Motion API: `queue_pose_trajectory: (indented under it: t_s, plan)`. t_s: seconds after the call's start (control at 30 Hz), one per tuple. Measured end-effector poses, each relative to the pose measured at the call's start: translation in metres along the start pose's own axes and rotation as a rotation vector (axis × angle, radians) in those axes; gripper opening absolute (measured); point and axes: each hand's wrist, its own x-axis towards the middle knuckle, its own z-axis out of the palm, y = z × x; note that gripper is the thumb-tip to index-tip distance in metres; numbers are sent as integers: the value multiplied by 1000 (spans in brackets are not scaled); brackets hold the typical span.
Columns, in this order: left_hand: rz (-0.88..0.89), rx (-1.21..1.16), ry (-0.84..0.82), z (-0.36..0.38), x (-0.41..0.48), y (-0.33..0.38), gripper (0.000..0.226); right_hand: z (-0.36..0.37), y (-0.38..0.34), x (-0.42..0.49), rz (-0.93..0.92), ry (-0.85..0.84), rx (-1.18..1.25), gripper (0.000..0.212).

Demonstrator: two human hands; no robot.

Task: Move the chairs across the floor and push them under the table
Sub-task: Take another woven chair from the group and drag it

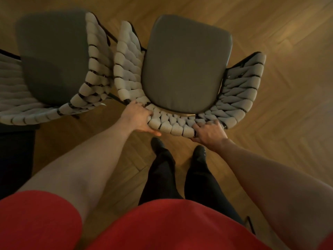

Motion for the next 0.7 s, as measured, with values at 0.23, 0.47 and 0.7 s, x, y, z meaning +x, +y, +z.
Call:
queue_pose_trajectory:
  t_s: [0.23, 0.47, 0.7]
  plan:
    - [-25, -57, 75, 10, 6, 77, 118, 22, 80, -19, -139, -58, -37, 58]
    - [-156, -187, 227, -2, 43, 192, 110, 20, 215, -20, -353, -18, -259, 67]
    - [-95, -276, 222, -23, 89, 227, 103, -2, 311, 12, -510, -70, -353, 83]
